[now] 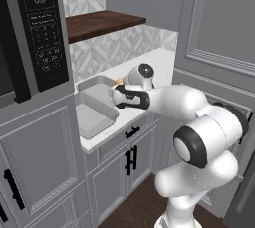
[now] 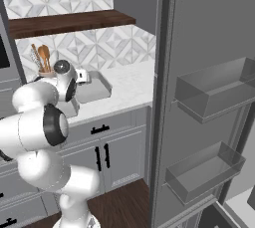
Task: Place one squash and one chicken drumstick in each tupperware on the nearby counter, to pack two identical lunches.
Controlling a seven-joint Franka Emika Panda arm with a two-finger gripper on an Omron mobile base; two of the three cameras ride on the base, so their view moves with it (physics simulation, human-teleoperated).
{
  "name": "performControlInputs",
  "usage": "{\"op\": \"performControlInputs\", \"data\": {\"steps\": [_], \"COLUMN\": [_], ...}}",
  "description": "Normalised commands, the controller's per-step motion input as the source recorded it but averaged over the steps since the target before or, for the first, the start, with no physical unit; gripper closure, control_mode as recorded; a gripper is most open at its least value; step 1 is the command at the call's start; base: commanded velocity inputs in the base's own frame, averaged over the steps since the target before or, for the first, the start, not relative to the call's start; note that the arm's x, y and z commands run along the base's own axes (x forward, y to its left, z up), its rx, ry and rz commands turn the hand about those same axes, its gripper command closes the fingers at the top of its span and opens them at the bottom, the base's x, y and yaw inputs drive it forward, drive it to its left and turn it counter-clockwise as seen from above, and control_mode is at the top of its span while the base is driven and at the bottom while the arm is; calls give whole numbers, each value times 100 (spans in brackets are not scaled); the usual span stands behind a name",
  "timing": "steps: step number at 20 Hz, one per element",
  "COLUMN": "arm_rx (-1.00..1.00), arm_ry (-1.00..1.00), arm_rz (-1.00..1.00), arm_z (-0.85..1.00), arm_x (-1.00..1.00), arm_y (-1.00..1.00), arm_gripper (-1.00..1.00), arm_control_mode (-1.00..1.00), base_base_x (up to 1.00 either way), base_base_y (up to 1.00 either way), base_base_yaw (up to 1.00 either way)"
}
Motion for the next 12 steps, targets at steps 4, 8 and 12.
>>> {"op": "performControlInputs", "data": {"steps": [4,8,12], "arm_rx": [0,0,0], "arm_ry": [0,0,1], "arm_rz": [0,0,0], "arm_z": [-39,-31,-8], "arm_x": [59,64,65], "arm_y": [12,9,7], "arm_gripper": [100,100,100], "arm_control_mode": [-100,-100,-100], "base_base_x": [0,0,0], "base_base_y": [0,0,0], "base_base_yaw": [0,0,0]}}
